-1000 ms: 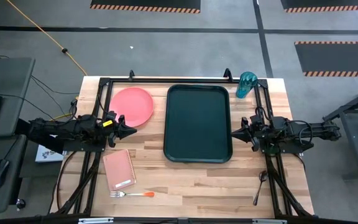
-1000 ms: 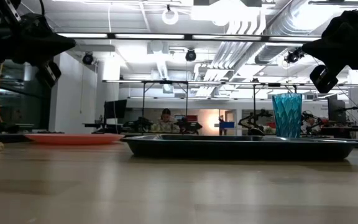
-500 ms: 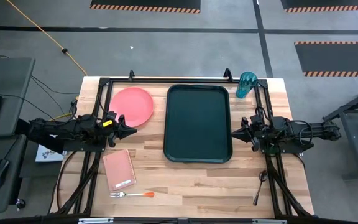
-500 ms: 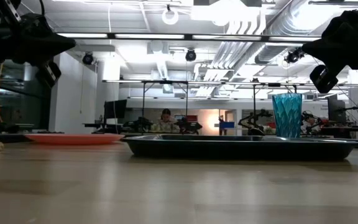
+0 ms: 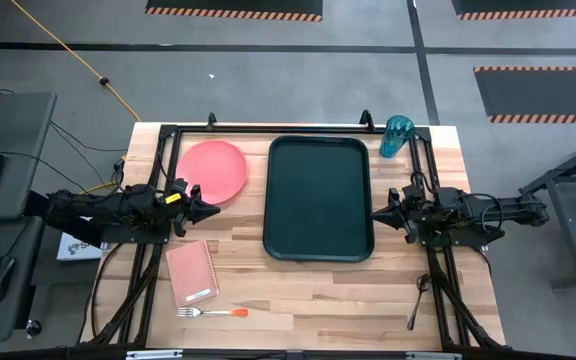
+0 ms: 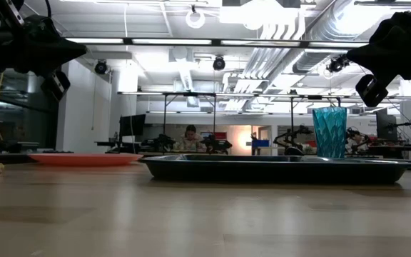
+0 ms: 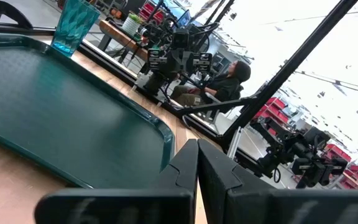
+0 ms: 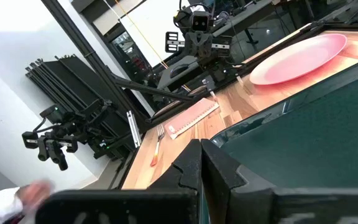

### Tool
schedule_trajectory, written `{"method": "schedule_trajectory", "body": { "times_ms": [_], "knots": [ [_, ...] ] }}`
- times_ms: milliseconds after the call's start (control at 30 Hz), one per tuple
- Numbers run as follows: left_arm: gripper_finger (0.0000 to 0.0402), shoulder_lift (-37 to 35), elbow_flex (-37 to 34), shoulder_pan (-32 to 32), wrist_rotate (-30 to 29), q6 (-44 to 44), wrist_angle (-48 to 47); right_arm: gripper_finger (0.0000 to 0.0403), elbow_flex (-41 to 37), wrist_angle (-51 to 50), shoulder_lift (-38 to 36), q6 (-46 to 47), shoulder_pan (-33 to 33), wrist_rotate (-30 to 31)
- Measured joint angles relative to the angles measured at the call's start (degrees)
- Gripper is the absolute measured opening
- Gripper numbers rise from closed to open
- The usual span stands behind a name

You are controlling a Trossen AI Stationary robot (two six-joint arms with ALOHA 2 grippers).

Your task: Pick and place plate/cup/fork/spoon on tray

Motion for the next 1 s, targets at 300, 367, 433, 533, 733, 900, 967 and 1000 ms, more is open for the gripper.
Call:
{"method": "schedule_trajectory", "body": {
  "times_ms": [300,367,433,533,733,900,967,1000],
  "knots": [
    [0.0000,-0.02,0.00,0.00,0.00,0.00,0.00,0.0000,0.00,0.02,0.00,-0.01,0.00,0.01],
    [0.0000,0.00,0.00,0.00,0.02,0.00,0.00,0.0000,0.01,0.01,0.00,0.00,0.00,0.01],
    [0.0000,0.00,-0.01,-0.01,-0.07,0.01,0.14,0.0000,0.00,0.01,-0.01,0.01,0.00,0.00],
    [0.0000,-0.01,-0.01,0.00,-6.96,2.11,4.07,0.0000,0.00,0.02,0.00,0.02,0.00,0.01],
    [0.0001,1.54,0.02,0.60,-29.97,11.01,18.17,0.0000,0.01,0.00,-0.01,-0.01,0.00,0.01],
    [0.0028,11.06,2.48,4.89,-26.95,22.59,30.02,0.0000,0.00,0.02,0.00,0.01,0.00,0.00],
    [0.0052,16.54,6.55,7.40,-27.41,25.98,24.78,0.0000,0.00,0.00,-0.01,0.00,0.00,0.01],
    [0.0065,19.68,9.29,8.77,-27.26,26.76,20.70,0.0000,0.00,0.00,0.00,0.00,0.00,-0.01]
  ]
}}
